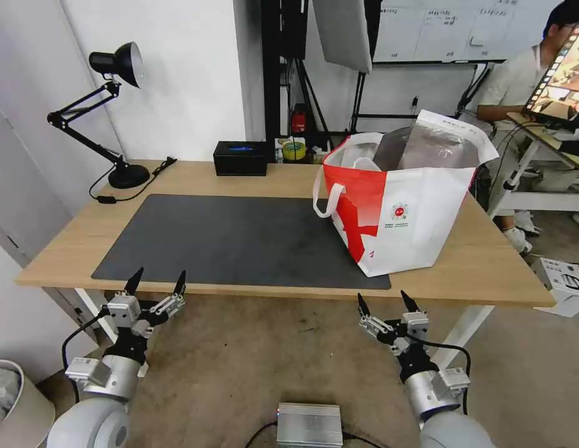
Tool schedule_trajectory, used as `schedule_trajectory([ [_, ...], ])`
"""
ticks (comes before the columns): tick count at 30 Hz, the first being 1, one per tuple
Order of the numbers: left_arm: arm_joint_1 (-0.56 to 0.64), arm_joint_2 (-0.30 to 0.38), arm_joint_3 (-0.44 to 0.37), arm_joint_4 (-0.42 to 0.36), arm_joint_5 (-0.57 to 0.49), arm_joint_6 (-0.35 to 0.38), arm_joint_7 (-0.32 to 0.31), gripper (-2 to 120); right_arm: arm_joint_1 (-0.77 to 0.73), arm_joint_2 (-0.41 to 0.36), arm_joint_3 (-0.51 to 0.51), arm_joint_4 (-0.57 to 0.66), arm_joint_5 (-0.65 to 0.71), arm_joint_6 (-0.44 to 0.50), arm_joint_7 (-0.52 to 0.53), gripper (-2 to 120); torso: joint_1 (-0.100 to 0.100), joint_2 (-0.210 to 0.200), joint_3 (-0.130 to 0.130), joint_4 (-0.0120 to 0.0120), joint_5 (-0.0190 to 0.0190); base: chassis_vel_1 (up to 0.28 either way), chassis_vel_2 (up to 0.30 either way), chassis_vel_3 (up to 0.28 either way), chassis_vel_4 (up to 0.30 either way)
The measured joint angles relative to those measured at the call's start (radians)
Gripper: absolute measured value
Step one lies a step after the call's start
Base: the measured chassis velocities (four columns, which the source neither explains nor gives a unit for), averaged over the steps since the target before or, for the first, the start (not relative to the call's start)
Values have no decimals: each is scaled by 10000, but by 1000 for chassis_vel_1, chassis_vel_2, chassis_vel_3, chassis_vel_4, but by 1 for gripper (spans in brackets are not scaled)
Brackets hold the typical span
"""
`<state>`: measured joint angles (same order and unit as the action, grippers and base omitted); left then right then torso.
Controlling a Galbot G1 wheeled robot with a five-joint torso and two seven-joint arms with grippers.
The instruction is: Pick up the trash from the table and place it into the takeout bag.
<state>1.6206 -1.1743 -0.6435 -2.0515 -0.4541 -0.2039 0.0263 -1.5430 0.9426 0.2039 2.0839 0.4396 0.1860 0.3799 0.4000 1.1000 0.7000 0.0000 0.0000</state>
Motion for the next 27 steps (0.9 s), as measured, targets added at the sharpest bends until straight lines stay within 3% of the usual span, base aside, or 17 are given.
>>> schedule_trajectory([
  [27,763,-385,275,383,396,-737,135,100,0,0,0,0,0,0,0,100,0,0,0,0,0,0,0,0,0],
])
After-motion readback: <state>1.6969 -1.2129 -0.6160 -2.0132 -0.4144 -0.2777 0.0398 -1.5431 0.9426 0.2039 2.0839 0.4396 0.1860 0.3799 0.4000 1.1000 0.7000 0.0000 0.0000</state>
